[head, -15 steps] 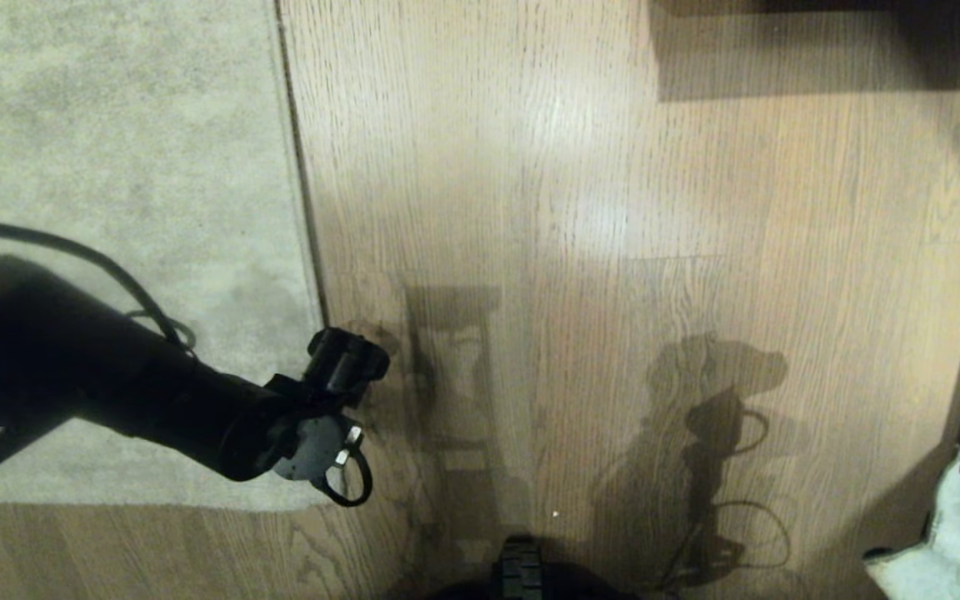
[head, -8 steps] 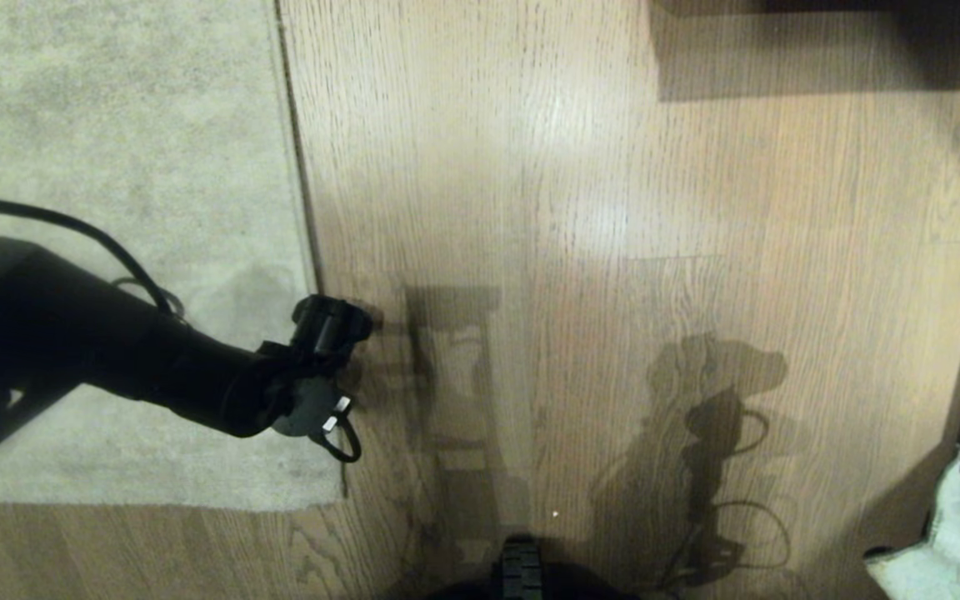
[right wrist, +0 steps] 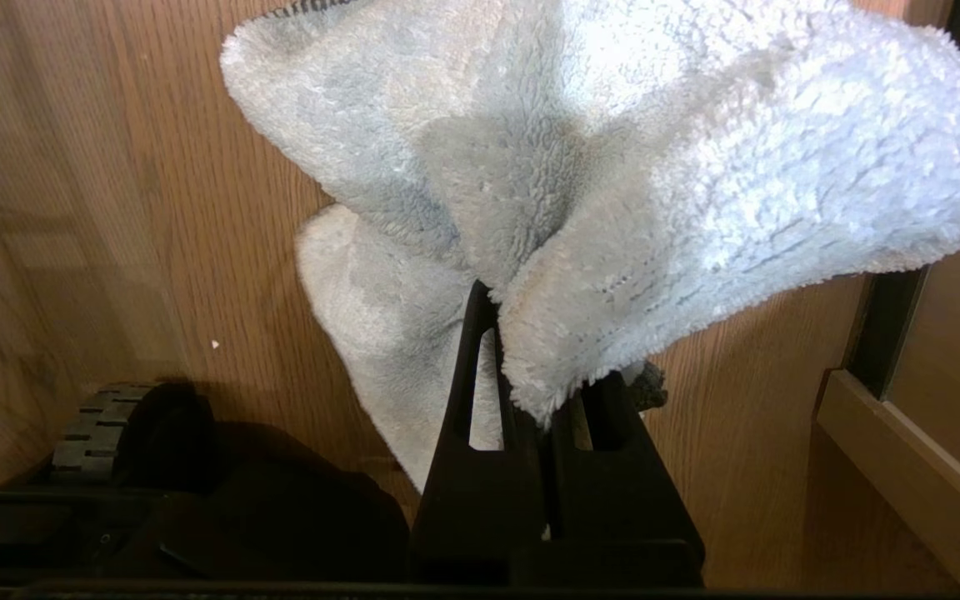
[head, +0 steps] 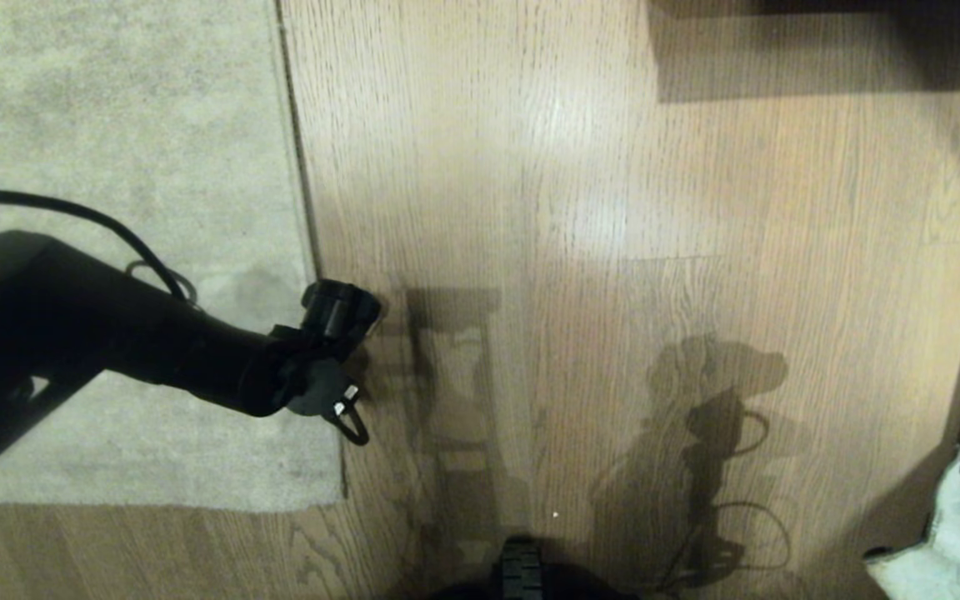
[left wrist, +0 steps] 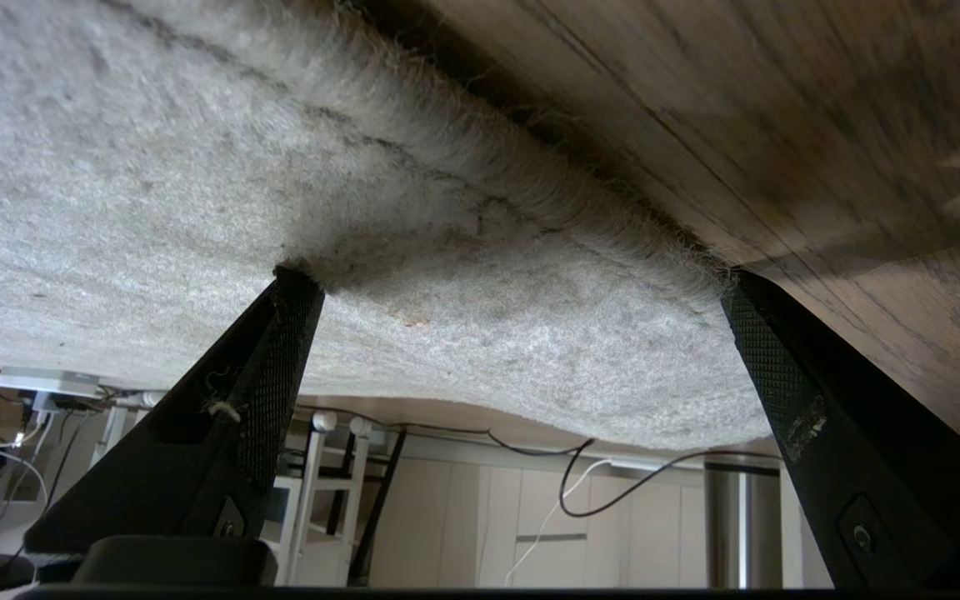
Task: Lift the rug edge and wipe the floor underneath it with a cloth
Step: Lift up the carpet
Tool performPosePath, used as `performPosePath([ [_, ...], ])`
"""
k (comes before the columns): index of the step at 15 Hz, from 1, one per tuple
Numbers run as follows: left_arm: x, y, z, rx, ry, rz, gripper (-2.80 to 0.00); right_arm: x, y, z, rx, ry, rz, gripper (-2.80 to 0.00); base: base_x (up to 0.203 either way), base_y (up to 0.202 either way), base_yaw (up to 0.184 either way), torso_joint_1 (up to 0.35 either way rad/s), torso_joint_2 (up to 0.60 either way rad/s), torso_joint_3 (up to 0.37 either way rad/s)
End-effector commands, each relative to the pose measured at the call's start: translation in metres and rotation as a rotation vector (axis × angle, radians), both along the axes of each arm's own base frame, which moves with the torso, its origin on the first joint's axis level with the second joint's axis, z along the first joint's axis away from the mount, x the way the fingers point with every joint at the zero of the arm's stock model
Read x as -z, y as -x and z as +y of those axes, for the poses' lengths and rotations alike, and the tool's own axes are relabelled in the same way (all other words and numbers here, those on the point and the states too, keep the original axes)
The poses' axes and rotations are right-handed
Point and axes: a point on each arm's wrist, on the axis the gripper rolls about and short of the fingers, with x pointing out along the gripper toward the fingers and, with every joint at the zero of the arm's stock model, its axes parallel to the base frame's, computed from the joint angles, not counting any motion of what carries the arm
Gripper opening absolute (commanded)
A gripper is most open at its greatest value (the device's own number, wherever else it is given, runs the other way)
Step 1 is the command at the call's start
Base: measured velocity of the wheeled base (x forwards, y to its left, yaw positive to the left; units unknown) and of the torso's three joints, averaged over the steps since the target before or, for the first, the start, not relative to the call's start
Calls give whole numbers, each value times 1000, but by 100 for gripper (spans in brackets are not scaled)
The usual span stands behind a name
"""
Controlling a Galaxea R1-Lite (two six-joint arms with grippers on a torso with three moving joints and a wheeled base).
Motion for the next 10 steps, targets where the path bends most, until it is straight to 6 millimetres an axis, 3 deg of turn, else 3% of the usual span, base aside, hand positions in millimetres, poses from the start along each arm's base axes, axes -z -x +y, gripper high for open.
performPosePath([
  [1,-5,-6,-2,-4,11,-33,0,0,0,0,-1,0,0,-280,0,0,0,0,0,0],
  [6,-12,-6,6,-19,12,-45,0,0,0,0,-1,0,0,-280,0,0,0,0,0,0],
  [10,-38,-3,34,-9,-78,-34,0,0,0,0,-1,0,0,-280,0,0,0,0,0,0],
])
